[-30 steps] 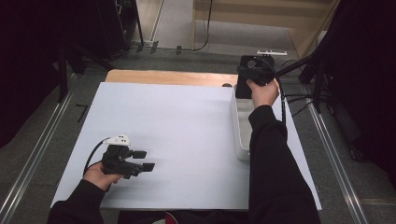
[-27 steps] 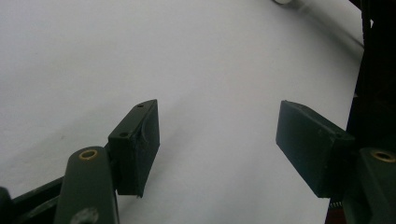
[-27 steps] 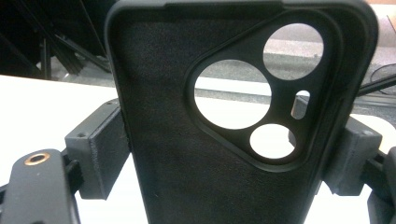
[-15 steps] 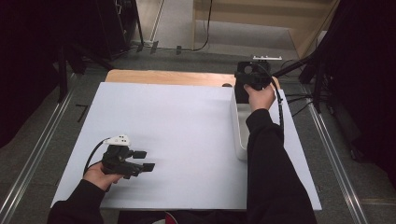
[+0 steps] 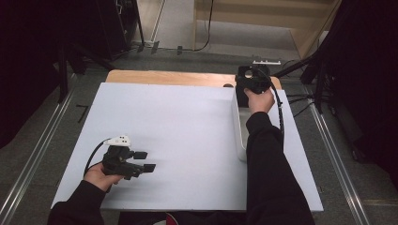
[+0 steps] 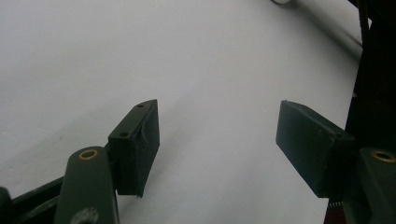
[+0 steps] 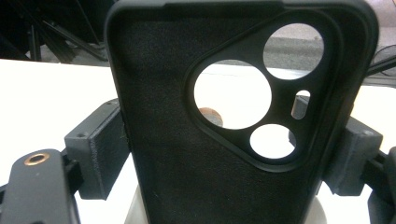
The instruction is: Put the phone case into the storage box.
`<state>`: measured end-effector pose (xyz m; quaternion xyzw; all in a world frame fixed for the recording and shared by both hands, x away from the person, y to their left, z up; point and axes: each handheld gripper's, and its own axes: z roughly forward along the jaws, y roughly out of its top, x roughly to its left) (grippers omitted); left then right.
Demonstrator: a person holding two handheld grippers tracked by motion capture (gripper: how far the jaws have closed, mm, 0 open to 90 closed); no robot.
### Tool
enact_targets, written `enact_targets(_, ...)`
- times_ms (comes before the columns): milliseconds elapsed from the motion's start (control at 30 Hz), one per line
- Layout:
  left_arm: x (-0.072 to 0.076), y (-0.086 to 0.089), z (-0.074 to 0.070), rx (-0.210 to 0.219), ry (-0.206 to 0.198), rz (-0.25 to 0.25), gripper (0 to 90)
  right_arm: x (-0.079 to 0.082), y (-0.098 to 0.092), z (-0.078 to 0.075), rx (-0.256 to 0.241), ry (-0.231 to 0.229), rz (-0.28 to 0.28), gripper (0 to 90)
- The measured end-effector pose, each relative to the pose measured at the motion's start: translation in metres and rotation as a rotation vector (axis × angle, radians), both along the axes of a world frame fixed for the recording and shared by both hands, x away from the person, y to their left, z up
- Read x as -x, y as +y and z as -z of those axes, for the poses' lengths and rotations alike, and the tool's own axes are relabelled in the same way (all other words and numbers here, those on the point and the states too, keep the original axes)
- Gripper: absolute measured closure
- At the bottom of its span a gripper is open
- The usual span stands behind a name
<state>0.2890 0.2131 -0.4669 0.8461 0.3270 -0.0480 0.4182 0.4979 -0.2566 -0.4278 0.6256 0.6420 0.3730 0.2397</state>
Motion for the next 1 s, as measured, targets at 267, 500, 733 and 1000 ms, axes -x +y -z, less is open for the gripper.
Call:
enact_targets(267,0.0003,-0.0001,-0.0003,-0.003,-0.008,0.007,29.7,-0.0017,0.0019,0.0054,0.005,0.039,-0.005,13.2)
enact_targets(500,0.0005,-0.0004,-0.0003,-0.004,-0.007,0.004,29.7,-0.0029,0.0002,0.0072,-0.002,0.055,-0.008,12.7)
enact_targets(733,0.0002,0.0001,-0.0005,-0.003,-0.007,0.005,29.7,-0.0039,0.0025,0.0082,0.025,0.063,-0.016,12.2)
enact_targets(1000,0.0004,-0.0003,-0.0003,-0.002,-0.008,0.002,29.7,-0.005,0.0003,0.0077,-0.013,0.062,-0.037,7.7)
